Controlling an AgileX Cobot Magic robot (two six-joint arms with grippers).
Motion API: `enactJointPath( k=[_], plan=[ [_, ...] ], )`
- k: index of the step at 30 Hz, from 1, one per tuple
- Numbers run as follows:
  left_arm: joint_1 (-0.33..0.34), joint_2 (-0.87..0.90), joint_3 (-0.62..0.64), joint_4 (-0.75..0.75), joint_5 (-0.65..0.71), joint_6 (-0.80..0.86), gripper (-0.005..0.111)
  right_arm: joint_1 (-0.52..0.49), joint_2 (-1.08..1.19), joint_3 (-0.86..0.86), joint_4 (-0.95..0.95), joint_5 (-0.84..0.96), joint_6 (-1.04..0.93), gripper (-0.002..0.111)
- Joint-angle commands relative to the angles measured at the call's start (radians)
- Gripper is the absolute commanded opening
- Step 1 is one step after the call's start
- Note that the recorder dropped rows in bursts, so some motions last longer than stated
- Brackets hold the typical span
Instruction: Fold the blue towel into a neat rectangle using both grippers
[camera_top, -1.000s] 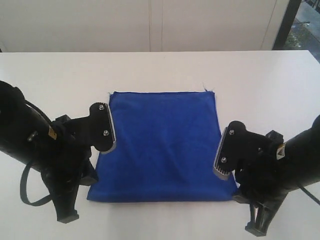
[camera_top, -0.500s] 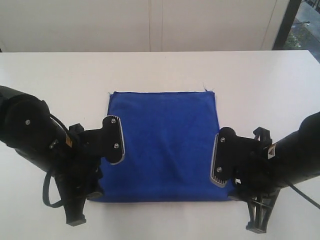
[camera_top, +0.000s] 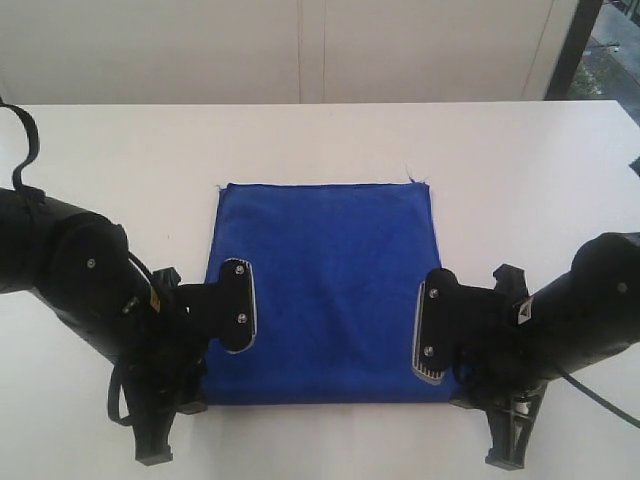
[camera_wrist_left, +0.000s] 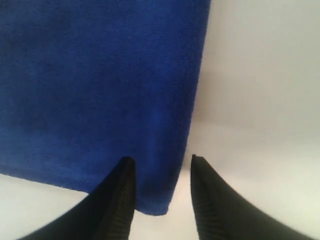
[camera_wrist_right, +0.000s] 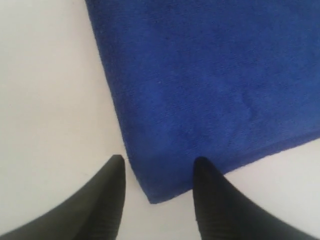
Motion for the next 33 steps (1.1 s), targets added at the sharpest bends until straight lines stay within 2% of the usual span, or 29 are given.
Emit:
enactJointPath(
  k=[1,9,16,28,31,33],
  plan=[
    [-0.005,0.01,0.008,-0.003,-0.004,0.009,0.043,0.001,0.024,0.006,0.005,-0.019,-0.044,0.042],
    [-0.005,0.01,0.008,-0.003,-0.006,0.009,0.043,0.001,0.086,0.006,0.005,-0.023,-0.044,0.041],
    [-0.005,0.012,0.008,-0.003,-0.004,0.009,0.043,0.001,0.095,0.006,0.005,-0.012,-0.044,0.031],
    [-0.005,0.074,0.008,-0.012,0.025,0.009,0.042,0.001,0.095,0.006,0.005,0.038,-0.044,0.03],
    [-0.005,0.074,0.008,-0.012,0.027,0.009,0.035,0.001,0.095,0.006,0.005,0.038,-0.044,0.026],
    [-0.005,0.074,0.008,-0.012,0.027,0.009,0.025,0.001,0.095,0.006,0.005,0.041,-0.044,0.022]
  ],
)
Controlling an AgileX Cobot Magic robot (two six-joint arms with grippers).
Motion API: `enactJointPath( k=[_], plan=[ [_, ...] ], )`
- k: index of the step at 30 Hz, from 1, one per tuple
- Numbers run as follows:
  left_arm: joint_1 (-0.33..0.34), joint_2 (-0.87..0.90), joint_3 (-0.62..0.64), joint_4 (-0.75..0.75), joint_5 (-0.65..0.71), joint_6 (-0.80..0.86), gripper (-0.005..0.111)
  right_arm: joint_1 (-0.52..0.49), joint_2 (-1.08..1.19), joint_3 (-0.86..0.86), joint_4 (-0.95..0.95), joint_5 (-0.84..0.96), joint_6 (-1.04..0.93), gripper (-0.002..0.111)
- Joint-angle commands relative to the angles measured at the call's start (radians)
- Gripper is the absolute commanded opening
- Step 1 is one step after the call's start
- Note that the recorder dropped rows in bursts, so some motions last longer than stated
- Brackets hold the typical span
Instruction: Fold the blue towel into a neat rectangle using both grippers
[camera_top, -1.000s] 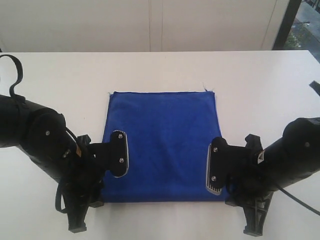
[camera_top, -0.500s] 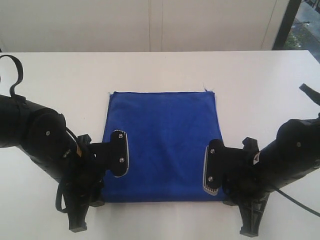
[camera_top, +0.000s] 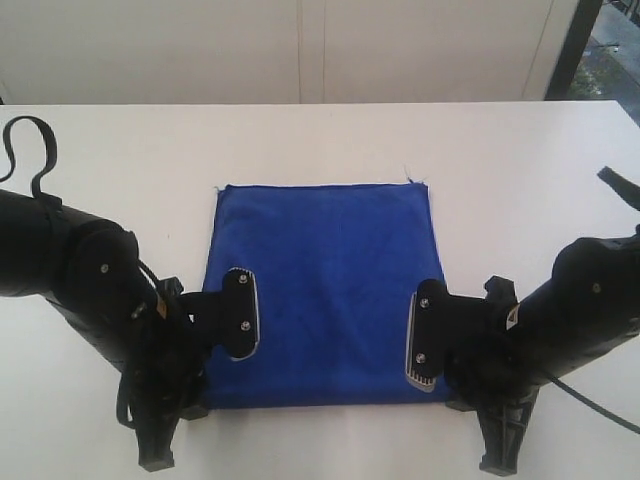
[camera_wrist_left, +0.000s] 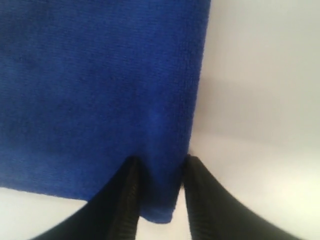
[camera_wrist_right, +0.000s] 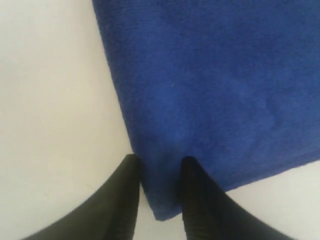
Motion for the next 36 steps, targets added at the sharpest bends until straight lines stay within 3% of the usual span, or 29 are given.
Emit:
enactJointPath(
  k=[1,5,7,14,26,36],
  plan=[
    [-0.005,0.026,0.01,-0.005,0.029,0.003,0.019,0.001,0.018,0.011,-0.012,0.045,-0.012,0.019],
    [-0.005,0.026,0.01,-0.005,0.029,0.003,0.0,0.001,0.018,0.009,-0.009,0.049,-0.012,0.006],
    [-0.005,0.026,0.01,-0.005,0.038,-0.001,0.0,0.001,0.018,0.009,-0.009,0.049,0.0,0.0],
    [-0.005,-0.011,0.008,-0.024,0.175,0.001,0.0,0.004,-0.058,0.009,0.005,0.127,0.036,0.0],
    [-0.007,-0.129,0.008,-0.179,0.431,0.066,0.0,0.103,-0.219,0.009,-0.003,0.292,0.217,0.0],
    [-0.006,-0.272,0.007,-0.173,0.408,0.05,0.0,0.112,-0.376,0.009,-0.06,0.221,0.31,0.0]
  ],
)
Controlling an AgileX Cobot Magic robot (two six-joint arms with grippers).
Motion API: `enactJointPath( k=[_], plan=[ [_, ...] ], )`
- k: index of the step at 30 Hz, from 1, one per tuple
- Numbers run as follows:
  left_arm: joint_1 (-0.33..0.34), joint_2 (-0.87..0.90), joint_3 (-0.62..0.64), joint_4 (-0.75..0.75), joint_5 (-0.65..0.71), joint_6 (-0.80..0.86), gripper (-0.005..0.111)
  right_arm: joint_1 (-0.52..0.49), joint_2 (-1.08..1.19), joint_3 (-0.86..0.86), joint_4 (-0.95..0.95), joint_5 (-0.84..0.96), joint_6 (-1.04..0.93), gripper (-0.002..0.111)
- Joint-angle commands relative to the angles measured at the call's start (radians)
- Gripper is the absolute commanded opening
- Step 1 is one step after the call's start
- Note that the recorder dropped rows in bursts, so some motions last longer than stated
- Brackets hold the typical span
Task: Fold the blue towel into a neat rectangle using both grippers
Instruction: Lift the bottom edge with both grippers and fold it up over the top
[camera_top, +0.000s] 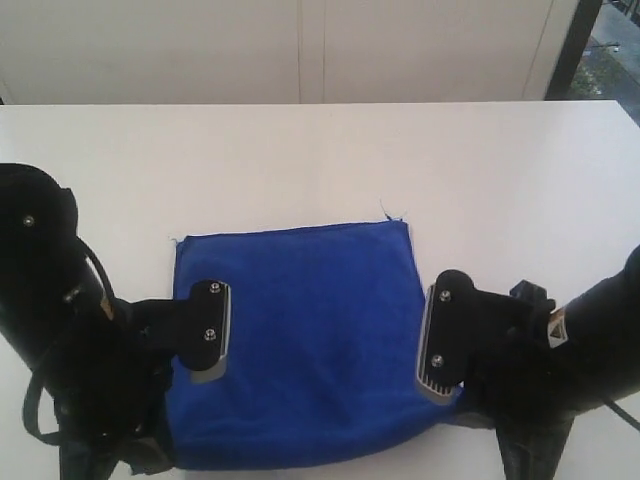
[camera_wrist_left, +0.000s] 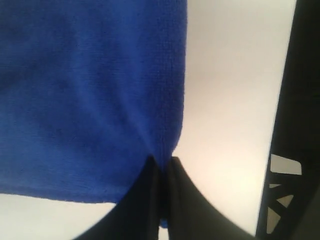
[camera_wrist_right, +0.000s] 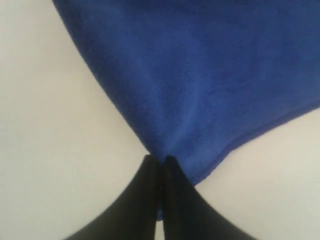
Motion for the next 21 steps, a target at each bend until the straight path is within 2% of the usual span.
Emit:
enactJointPath(
  k=[1,6,13,18,19,21],
  plan=[
    [-0.004,-0.061,0.007,-0.005,-0.025,-0.024,0.0,0.003,-0.076,0.005,-0.049,-0.068,0.052,0.0],
    [-0.004,-0.067,-0.016,0.094,-0.114,-0.186,0.0,0.003,-0.112,0.001,-0.099,-0.161,0.067,0.0],
    [-0.004,-0.067,-0.091,0.267,-0.209,-0.362,0.0,-0.003,-0.108,0.001,-0.297,-0.344,0.292,0.0],
    [-0.004,-0.065,-0.103,0.4,-0.295,-0.483,0.0,-0.003,-0.017,-0.06,-0.334,-0.394,0.385,0.0],
    [-0.004,-0.065,-0.103,0.478,-0.32,-0.564,0.0,-0.01,0.017,-0.086,-0.334,-0.409,0.408,0.0],
    [-0.002,-0.065,-0.103,0.544,-0.345,-0.63,0.0,-0.023,0.05,-0.113,-0.334,-0.412,0.433,0.0]
  ],
)
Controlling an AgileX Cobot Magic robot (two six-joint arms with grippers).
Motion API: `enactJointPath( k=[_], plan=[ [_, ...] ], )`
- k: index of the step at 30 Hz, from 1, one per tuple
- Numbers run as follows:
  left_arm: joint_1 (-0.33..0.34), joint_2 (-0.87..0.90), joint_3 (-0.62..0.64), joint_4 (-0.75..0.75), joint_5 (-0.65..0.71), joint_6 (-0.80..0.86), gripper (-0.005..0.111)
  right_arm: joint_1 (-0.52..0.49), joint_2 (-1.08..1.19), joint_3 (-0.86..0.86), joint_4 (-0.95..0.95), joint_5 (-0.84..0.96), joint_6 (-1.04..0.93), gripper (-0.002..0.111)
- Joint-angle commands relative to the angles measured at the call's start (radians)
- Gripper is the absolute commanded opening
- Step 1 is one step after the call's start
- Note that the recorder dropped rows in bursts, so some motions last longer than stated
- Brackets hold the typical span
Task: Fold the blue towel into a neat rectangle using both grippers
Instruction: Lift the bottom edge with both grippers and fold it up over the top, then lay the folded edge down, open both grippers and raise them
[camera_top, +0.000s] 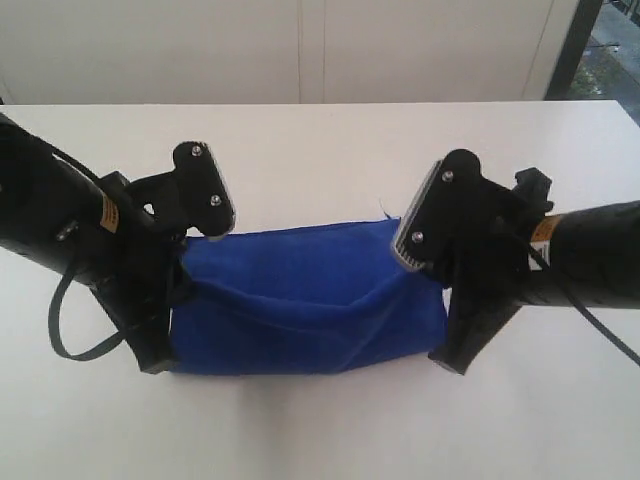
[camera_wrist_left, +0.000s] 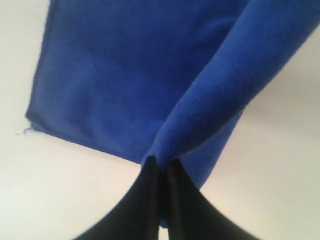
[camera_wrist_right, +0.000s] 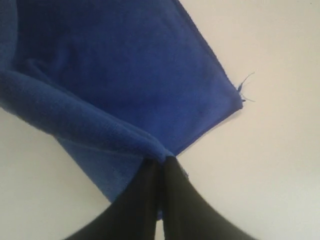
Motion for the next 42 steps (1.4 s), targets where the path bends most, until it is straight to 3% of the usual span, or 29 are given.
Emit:
enactJointPath(
  k=[1,8,17,24,27,30,42],
  plan=[
    [0.012,-0.001,-0.005,0.149,-0.062,-0.179,0.0,-0.041,0.083,-0.073,-0.011,-0.044,0.072,0.0],
    [0.135,0.118,-0.009,0.154,-0.159,-0.247,0.0,-0.11,0.222,-0.158,-0.011,-0.112,0.104,0.0],
    [0.147,0.29,-0.062,0.156,-0.356,-0.233,0.0,-0.141,0.452,-0.235,-0.008,-0.273,0.114,0.0],
    [0.147,0.308,-0.168,0.176,-0.22,-0.242,0.0,-0.141,0.476,-0.291,-0.007,-0.26,0.123,0.0],
    [0.182,0.329,-0.222,0.183,-0.203,-0.272,0.0,-0.16,0.489,-0.345,-0.002,-0.26,0.145,0.0],
    [0.234,0.378,-0.23,0.183,-0.237,-0.295,0.0,-0.194,0.556,-0.403,-0.002,-0.26,0.168,0.0],
    [0.236,0.475,-0.23,0.185,-0.336,-0.293,0.0,-0.209,0.666,-0.436,-0.002,-0.294,0.166,0.0]
  ],
)
